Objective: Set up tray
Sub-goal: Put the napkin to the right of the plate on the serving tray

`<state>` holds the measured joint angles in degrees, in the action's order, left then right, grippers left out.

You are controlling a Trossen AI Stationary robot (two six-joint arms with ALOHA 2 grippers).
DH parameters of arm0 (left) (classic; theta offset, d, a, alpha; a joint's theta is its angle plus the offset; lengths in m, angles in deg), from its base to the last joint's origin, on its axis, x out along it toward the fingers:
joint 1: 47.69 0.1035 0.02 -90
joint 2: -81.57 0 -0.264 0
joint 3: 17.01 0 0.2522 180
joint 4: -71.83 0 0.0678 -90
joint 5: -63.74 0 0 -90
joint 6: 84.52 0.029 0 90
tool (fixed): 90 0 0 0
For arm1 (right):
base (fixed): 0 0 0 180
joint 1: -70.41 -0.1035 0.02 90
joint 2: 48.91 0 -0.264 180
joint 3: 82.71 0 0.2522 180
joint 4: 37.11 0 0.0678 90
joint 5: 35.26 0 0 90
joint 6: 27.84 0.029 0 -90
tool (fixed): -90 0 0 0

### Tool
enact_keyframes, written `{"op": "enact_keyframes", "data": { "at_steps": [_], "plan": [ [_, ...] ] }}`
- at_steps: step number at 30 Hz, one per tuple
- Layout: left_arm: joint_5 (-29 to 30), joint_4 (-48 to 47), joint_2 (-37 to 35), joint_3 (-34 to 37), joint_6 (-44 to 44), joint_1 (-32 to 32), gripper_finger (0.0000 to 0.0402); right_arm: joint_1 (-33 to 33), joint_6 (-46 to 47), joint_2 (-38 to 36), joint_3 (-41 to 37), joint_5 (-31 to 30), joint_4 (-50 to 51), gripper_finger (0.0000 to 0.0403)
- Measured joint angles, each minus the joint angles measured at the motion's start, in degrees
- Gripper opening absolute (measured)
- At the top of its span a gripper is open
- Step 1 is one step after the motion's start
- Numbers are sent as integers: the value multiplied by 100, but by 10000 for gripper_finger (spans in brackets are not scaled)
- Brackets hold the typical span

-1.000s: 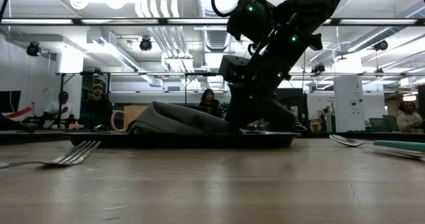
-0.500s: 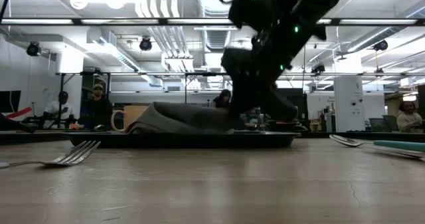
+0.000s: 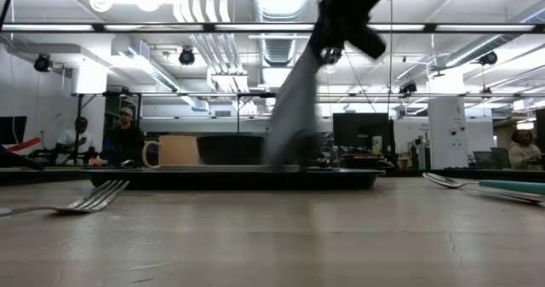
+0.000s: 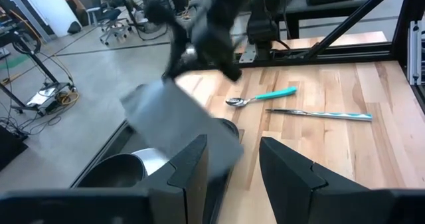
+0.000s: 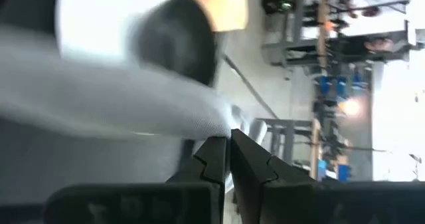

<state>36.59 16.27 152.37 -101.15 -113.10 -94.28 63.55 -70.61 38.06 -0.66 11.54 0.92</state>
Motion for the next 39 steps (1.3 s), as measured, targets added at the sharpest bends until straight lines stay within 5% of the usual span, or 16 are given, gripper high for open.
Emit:
{"op": "enact_keyframes", "data": {
  "at_steps": [11, 21, 26, 34, 39],
  "plan": [
    [0, -48, -8, 1, 10, 0, 117, -119, 1436, -738, 1340, -524, 3093, 8],
    [1, -46, -20, 1, 19, 0, 117, -280, 3637, -540, 1345, 29, 6097, 8],
    [2, -44, -43, 0, 7, 0, 117, -140, 3096, -286, 1276, 267, 5284, 8],
    [-192, -43, -40, 1, -193, 0, 117, 1096, 1467, 1008, 1093, 1053, 3110, 8],
    [-345, -42, -40, 1, -255, 0, 117, 1595, 835, 1691, 1375, 1073, 2750, 8]
  ]
}}
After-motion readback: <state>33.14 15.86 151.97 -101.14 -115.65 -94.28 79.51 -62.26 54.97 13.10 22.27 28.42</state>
